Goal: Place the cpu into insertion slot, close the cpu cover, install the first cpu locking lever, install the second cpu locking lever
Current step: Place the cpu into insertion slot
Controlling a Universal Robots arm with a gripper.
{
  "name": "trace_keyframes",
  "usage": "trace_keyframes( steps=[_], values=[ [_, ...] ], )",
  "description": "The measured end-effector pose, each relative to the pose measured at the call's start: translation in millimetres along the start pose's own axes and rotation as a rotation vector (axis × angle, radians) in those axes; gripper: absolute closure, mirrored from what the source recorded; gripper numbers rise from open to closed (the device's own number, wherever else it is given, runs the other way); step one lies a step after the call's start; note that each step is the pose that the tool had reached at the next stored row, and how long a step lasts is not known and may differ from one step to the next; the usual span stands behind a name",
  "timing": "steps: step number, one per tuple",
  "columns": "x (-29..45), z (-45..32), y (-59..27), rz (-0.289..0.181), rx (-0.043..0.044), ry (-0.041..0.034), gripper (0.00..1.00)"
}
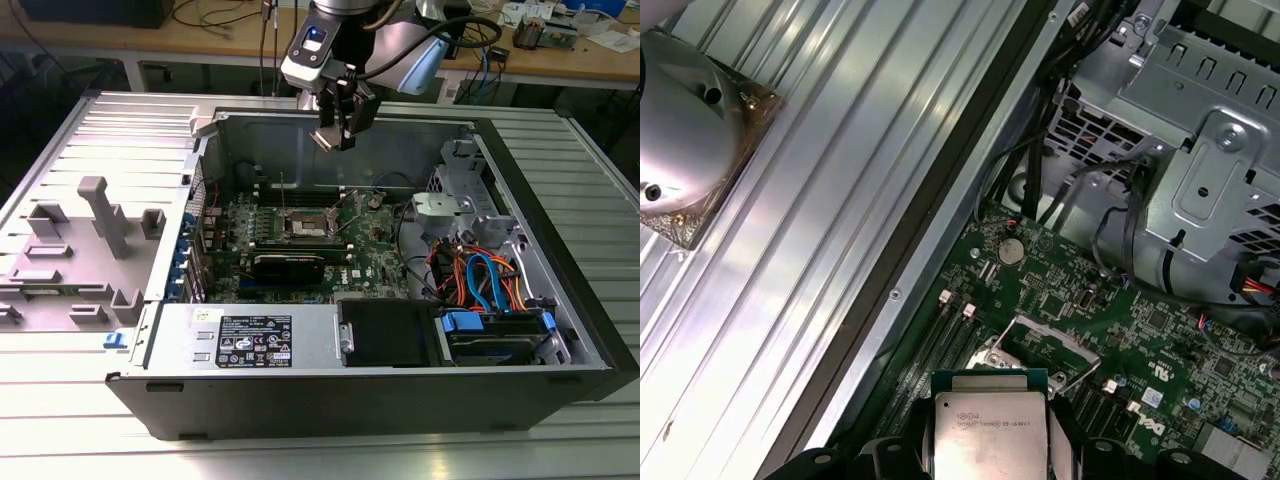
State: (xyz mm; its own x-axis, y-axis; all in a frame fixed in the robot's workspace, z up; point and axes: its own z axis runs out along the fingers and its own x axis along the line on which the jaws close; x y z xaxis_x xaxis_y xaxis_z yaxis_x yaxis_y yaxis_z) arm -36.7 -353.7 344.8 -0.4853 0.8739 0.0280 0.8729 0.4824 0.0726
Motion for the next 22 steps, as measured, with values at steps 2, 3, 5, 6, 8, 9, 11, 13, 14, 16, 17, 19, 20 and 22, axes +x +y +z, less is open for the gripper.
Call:
trace_keyframes(
  steps=[2, 3, 5, 6, 8, 9, 11, 13, 14, 16, 17, 19, 20, 22],
  values=[
    [0.0, 0.3, -0.1, 0.002, 0.0005, 0.0003, 0.45],
    [-0.1, 0.6, -0.2, 0.003, 0.001, 0.0005, 0.45],
    [-0.2, 1.3, -0.4, 0.009, 0.0038, 0.0016, 0.45],
    [-0.2, 1.7, -0.4, 0.013, 0.0052, 0.0022, 0.45],
    [-0.2, 2.8, -0.5, 0.03, 0.0109, 0.0043, 0.45],
    [-0.2, 3.1, -0.5, 0.039, 0.0132, 0.0051, 0.45],
    [-0.3, 3.9, -0.6, 0.057, 0.0192, 0.0074, 0.45],
    [-0.3, 4.2, -0.7, 0.068, 0.0233, 0.0088, 0.45],
    [-0.2, 4.2, -0.7, 0.069, 0.0233, 0.0088, 0.45],
    [-0.3, 4.3, -0.6, 0.069, 0.0232, 0.0089, 0.45],
    [-0.3, 4.3, -0.6, 0.069, 0.0232, 0.009, 0.45],
    [-0.2, 4.3, -0.8, 0.074, 0.0231, 0.0087, 0.45],
    [0.0, 4.4, -1.1, 0.083, 0.0229, 0.0082, 0.45],
    [0.2, 4.9, -1.5, 0.103, 0.0229, 0.0074, 0.45]
  ],
)
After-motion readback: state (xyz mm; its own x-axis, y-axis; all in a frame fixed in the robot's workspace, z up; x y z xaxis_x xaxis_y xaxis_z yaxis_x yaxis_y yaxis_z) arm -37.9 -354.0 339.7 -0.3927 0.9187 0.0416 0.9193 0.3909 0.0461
